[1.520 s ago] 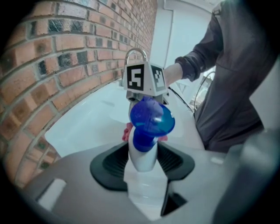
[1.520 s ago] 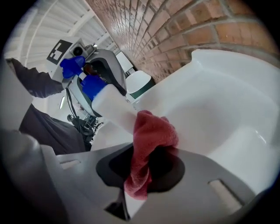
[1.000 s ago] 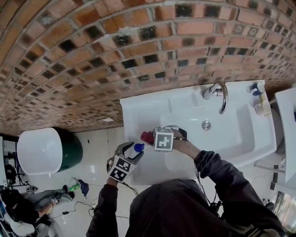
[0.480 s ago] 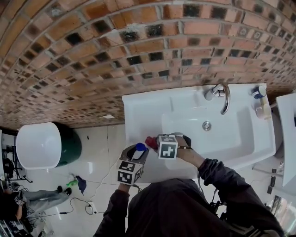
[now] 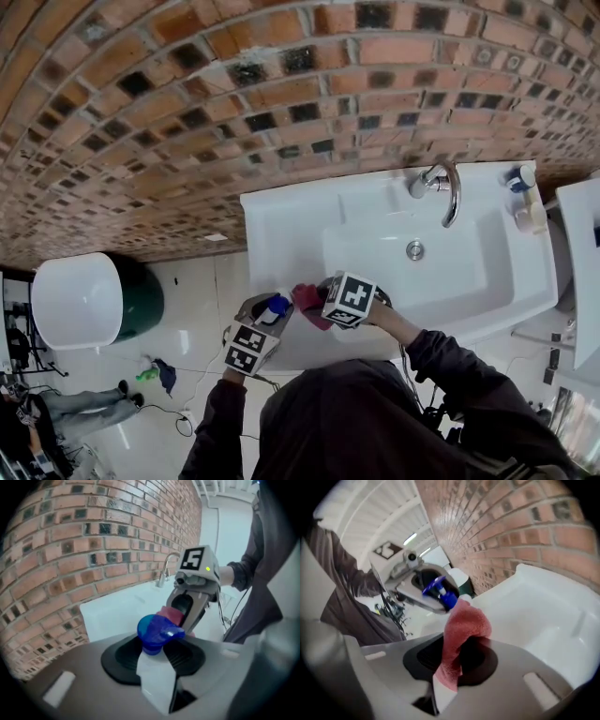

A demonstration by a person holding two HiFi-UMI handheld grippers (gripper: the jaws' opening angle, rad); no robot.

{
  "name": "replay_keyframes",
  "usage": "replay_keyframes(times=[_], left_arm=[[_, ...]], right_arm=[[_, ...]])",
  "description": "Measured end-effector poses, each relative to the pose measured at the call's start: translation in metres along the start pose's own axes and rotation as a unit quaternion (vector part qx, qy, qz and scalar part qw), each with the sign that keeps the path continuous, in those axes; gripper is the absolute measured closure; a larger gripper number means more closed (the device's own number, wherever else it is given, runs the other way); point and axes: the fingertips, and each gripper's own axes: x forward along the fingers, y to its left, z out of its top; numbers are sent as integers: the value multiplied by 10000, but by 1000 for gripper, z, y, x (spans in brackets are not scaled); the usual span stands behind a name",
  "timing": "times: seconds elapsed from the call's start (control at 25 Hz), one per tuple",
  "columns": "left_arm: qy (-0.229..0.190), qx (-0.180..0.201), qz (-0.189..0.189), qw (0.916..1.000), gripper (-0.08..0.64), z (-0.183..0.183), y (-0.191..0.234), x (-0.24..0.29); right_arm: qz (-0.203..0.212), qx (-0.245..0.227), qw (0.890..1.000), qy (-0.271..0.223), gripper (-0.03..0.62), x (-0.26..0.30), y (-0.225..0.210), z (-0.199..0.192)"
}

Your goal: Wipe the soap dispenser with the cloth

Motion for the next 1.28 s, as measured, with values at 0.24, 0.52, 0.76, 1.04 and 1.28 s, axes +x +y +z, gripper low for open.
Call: replay_keyframes(times=[0.24,0.52,0.76,1.04,1.28], left_arm=[[33,165,-124,9998,416,2,-3,3],[38,229,-160,9996,414,5,-4,5],[75,364,-194,9991,414,7,-8,7],[-22,302,-185,9994,414,6,-5,4],[-60,242,-268,9993,414,3,-5,4]], right_arm=[[980,1157,9837,-964,528,-11,-6,35],[680,1422,9871,-296,527,27,-34,1],[18,646,9957,658,526,57,-48,-32],[-787,-2438,9632,809,527,1,-53,40],[-719,-5125,8375,1751,528,18,-49,45]])
